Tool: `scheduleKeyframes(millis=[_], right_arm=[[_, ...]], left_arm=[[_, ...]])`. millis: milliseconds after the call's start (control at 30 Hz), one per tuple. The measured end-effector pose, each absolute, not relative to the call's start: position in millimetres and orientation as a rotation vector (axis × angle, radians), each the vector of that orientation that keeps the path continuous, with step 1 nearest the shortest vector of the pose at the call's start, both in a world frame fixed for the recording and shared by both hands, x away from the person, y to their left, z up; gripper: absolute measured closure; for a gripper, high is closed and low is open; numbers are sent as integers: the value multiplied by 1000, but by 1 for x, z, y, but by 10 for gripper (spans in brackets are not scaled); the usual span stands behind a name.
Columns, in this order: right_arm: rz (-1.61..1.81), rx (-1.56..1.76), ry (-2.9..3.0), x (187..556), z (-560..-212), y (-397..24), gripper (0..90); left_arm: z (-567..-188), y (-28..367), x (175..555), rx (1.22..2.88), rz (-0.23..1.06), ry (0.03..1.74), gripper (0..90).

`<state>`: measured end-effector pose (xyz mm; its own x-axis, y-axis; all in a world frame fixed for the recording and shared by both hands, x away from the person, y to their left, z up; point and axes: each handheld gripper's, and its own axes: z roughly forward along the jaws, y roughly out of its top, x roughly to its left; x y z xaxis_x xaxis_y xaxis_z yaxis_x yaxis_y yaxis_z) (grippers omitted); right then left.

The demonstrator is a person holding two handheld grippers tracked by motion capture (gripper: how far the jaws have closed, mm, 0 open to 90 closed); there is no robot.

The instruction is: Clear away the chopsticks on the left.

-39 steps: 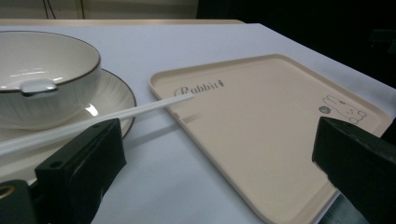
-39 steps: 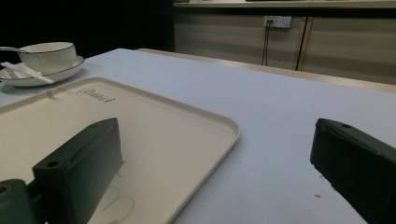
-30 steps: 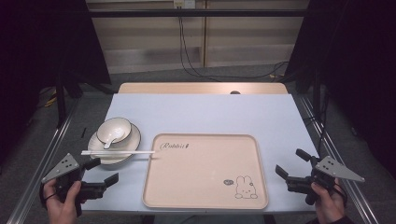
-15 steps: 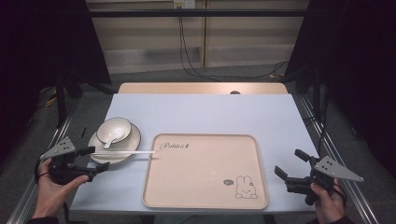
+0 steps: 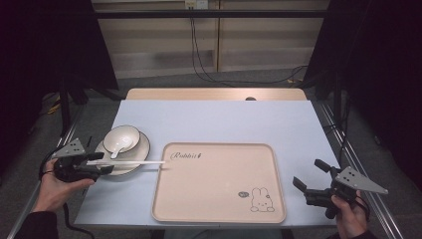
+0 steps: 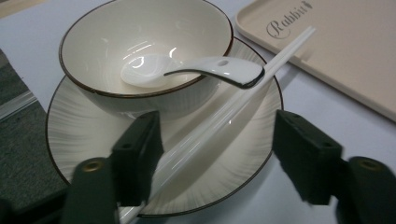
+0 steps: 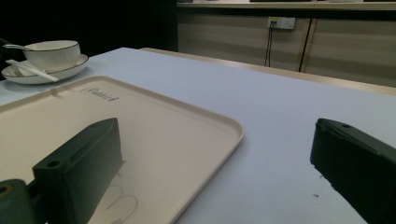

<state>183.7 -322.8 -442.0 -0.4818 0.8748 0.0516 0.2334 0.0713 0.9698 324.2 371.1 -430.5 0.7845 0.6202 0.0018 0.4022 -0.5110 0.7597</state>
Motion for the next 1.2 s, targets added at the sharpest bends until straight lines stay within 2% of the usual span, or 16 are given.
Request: scheduleKeyframes(millis=[100,133,233,433,1000,1200], right_arm=[[1440,1102,1785,184,-442,-323,17],[1440,1105,1786,183,-442,-323,17],[1439,1103,1785,183,-442,-323,17],[1444,1106,1789,183,-442,-323,17],[1448,1106,1789,183,-442,-323,17],[1450,1115,1786,183,-442,-323,17]], left_arm=[[-433,370,327,2193,337,739,426],[-434,370,328,2193,334,729,534],[-435,370,331,2206,337,689,625],[-438,364,333,2260,330,642,701],[-444,355,339,2301,328,581,732],[-445,350,340,2330,289,551,749]])
